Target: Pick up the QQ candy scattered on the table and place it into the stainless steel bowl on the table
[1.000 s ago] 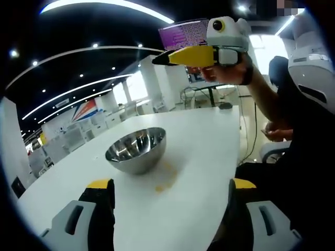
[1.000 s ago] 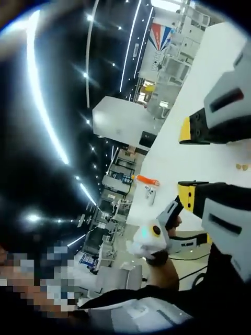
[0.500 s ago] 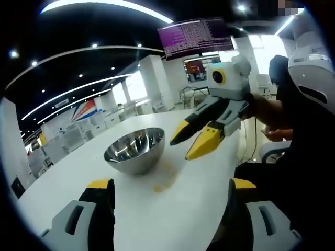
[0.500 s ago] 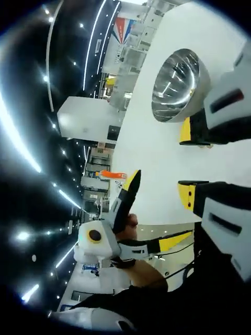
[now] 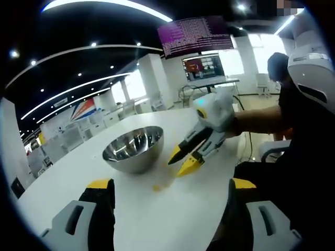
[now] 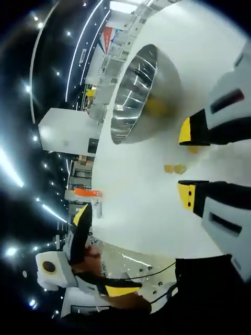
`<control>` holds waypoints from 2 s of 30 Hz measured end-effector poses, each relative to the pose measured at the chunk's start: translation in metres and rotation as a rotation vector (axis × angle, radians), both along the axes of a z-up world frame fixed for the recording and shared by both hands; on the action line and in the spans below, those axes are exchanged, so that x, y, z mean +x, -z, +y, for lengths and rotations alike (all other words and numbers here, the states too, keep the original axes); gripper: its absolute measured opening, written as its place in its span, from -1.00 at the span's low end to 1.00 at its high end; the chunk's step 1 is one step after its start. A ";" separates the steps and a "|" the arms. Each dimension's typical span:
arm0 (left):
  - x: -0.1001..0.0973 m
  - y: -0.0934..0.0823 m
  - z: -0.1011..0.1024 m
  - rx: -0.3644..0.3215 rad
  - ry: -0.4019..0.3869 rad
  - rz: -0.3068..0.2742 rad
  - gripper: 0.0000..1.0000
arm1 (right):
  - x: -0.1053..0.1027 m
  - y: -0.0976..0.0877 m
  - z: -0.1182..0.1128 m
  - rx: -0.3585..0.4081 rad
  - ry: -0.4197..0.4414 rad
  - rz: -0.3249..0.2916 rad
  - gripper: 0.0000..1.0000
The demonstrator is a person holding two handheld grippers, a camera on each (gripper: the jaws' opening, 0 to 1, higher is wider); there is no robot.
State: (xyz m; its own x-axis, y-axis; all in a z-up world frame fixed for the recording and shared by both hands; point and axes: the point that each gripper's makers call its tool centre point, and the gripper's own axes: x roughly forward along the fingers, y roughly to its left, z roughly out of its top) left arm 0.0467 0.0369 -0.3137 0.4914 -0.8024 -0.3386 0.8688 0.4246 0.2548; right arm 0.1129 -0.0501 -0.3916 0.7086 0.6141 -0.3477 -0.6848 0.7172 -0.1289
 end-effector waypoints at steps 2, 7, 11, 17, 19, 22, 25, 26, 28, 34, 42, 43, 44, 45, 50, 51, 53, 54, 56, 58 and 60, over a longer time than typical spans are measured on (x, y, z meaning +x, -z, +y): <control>0.000 0.000 -0.001 0.002 0.003 0.000 0.80 | 0.006 0.004 -0.004 -0.005 0.028 -0.010 -0.54; -0.002 0.001 -0.002 -0.001 0.010 0.004 0.80 | 0.015 0.008 -0.004 0.012 0.048 -0.007 -0.61; -0.002 0.002 -0.002 0.003 0.005 0.004 0.80 | 0.015 0.010 -0.003 0.017 0.055 -0.010 -0.62; -0.001 0.002 -0.001 0.005 0.005 0.002 0.79 | 0.016 0.013 -0.003 0.021 0.064 -0.005 -0.65; -0.001 0.002 -0.002 0.006 0.007 0.001 0.79 | 0.016 0.013 -0.003 0.028 0.074 -0.006 -0.67; -0.002 0.002 -0.002 0.007 0.008 0.000 0.79 | 0.014 0.016 -0.001 0.025 0.068 0.000 -0.67; -0.002 0.002 -0.002 0.010 0.006 0.000 0.79 | 0.013 0.019 -0.002 0.003 0.069 -0.002 -0.86; -0.002 0.002 -0.002 0.012 0.005 -0.001 0.78 | 0.014 0.019 -0.002 0.008 0.070 -0.001 -0.87; -0.003 0.003 -0.001 0.025 0.004 -0.009 0.77 | 0.013 0.018 -0.002 0.014 0.073 0.005 -0.90; -0.003 -0.001 -0.001 0.018 0.006 -0.012 0.78 | 0.010 0.015 0.001 0.027 0.067 -0.002 -0.92; 0.000 -0.001 0.001 0.020 -0.007 -0.011 0.78 | 0.007 0.013 0.002 0.032 0.067 0.000 -0.92; 0.000 0.000 0.001 0.019 -0.007 -0.009 0.78 | 0.006 0.012 0.002 0.034 0.066 0.002 -0.92; 0.000 -0.001 0.001 0.017 -0.007 -0.008 0.78 | 0.005 0.011 0.003 0.040 0.066 0.004 -0.92; 0.000 0.000 0.001 0.017 -0.008 -0.008 0.78 | 0.004 0.009 0.003 0.050 0.065 0.007 -0.92; 0.001 -0.001 0.002 0.014 -0.010 -0.009 0.78 | -0.002 0.000 0.007 0.074 0.051 0.005 -0.92; 0.001 -0.001 0.002 0.014 -0.012 -0.008 0.78 | -0.003 -0.002 0.009 0.079 0.044 0.008 -0.92; 0.001 -0.001 0.003 0.018 -0.014 -0.010 0.78 | -0.017 -0.004 0.019 0.092 -0.011 0.046 -0.92; 0.002 0.000 0.003 0.019 -0.016 -0.011 0.78 | -0.025 -0.007 0.025 0.128 -0.030 0.079 -0.92; 0.002 -0.001 0.004 0.018 -0.019 -0.011 0.78 | -0.034 -0.017 0.033 0.182 -0.060 0.090 -0.92; 0.003 -0.001 0.005 0.015 -0.022 -0.012 0.78 | -0.044 -0.022 0.038 0.180 -0.087 0.092 -0.92; 0.003 -0.002 0.005 0.013 -0.024 -0.012 0.78 | -0.053 -0.030 0.045 0.166 -0.118 0.063 -0.92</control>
State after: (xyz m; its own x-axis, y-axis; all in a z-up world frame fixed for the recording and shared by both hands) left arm 0.0497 0.0420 -0.3121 0.5146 -0.7857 -0.3432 0.8553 0.4419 0.2707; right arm 0.0597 -0.0056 -0.3615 0.6085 0.7438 -0.2766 -0.7681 0.6396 0.0299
